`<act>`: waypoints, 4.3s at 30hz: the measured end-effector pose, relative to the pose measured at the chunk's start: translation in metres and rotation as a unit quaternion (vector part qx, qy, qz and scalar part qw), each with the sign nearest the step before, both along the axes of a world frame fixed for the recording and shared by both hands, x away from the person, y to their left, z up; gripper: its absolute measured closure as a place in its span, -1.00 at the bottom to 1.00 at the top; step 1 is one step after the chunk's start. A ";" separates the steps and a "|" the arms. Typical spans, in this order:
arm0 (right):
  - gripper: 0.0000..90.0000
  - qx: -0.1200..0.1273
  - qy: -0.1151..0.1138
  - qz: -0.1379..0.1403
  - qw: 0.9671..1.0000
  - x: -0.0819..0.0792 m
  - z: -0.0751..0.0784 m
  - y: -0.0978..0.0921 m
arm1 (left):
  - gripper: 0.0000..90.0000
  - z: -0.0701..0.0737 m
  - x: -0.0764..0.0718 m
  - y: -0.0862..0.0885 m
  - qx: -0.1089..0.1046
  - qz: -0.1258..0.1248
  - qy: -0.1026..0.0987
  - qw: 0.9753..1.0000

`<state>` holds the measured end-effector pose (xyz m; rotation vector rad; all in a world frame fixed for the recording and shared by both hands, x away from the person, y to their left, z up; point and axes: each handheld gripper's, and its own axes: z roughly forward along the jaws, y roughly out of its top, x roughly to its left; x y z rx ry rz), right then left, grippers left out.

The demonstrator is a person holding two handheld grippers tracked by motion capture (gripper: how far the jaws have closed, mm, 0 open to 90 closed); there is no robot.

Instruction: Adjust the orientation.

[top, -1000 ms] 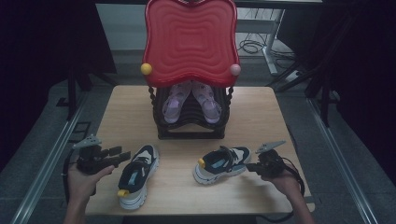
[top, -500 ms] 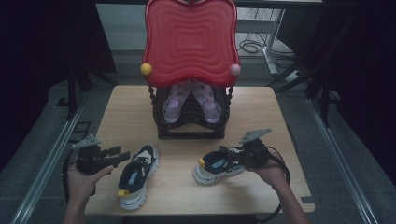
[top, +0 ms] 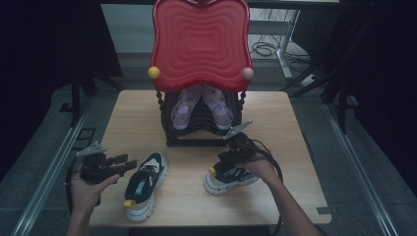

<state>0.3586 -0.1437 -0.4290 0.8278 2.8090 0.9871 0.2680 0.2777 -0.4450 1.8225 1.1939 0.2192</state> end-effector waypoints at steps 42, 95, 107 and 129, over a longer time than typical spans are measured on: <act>0.99 -0.121 0.015 0.098 0.988 -0.040 -0.011 0.025 | 0.03 -0.003 0.001 -0.001 0.001 -0.001 0.005 1.000; 0.99 -0.166 0.013 0.016 0.986 -0.090 -0.013 -0.082 | 0.03 -0.004 0.002 -0.004 0.003 -0.003 0.007 1.000; 0.99 -0.162 0.012 -0.002 0.987 -0.087 -0.014 -0.094 | 0.03 -0.004 0.002 -0.005 0.005 -0.003 0.008 1.000; 0.99 -0.090 -0.027 0.004 0.996 -0.076 0.023 -0.087 | 0.03 0.000 -0.003 0.001 0.001 0.007 0.002 1.000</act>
